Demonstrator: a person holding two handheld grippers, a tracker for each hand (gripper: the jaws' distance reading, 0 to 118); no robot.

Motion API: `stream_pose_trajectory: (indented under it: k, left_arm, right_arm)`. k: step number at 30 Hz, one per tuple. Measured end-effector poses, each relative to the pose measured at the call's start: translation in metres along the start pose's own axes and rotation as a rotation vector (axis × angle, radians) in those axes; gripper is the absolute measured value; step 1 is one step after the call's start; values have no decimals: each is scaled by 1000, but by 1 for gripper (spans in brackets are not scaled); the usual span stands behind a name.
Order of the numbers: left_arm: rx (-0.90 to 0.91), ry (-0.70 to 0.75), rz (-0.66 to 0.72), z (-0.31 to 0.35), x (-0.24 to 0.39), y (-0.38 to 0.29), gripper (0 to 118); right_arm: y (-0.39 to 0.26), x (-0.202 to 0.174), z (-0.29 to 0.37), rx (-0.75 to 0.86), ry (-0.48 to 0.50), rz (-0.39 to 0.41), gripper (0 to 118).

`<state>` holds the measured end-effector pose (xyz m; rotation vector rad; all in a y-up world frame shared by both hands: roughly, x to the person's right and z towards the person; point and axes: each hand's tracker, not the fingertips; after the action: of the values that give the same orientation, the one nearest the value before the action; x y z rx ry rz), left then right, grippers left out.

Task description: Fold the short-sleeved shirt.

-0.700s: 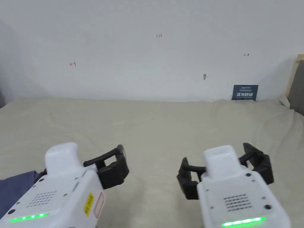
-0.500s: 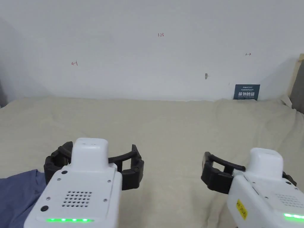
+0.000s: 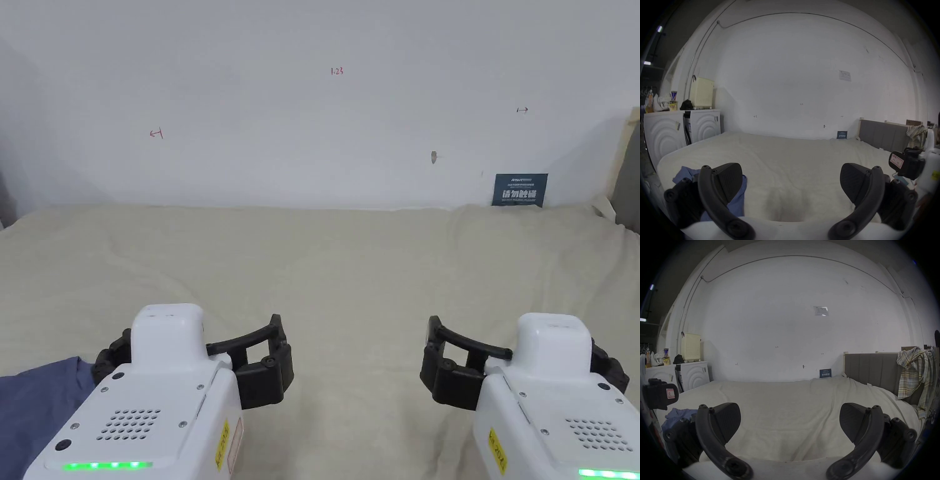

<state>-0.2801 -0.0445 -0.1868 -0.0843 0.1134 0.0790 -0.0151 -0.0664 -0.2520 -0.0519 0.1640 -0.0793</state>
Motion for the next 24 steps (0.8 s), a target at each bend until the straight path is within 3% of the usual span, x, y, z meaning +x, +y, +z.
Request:
stream_pose_trajectory:
  k: [5, 7, 8, 9, 11, 15, 17, 19, 24]
  left_arm:
    - [9, 37, -30, -3, 0, -3, 117]
    - [6, 36, -49, -4, 1, -4, 108]
    - [2, 37, -54, -4, 1, -4, 94]
    - [1, 32, -56, -4, 2, -4, 81]
    - [-13, 29, -55, -6, 5, -4, 56]
    - [-13, 48, -76, -7, 9, -8, 11]
    - [0, 66, -83, -7, 10, -10, 5]
    - [3, 45, -69, -4, 9, -8, 3]
    - [4, 45, -49, -6, 8, -7, 0]
  right_arm:
    - [1, -1, 0, -13, 1, -23, 118]
    - [2, -5, 2, -2, -19, 18, 117]
    - [2, -5, 5, 16, -25, 47, 104]
    - [2, -8, 7, 42, -26, 76, 81]
    - [2, -13, 9, 66, -93, 118, 22]
    - [6, -6, 5, 15, -26, 41, 15]
    - [5, -1, 3, 13, -33, 45, 0]
    - [3, -2, 4, 24, -67, 74, 0]
    - [3, -1, 7, 20, -45, 71, 0]
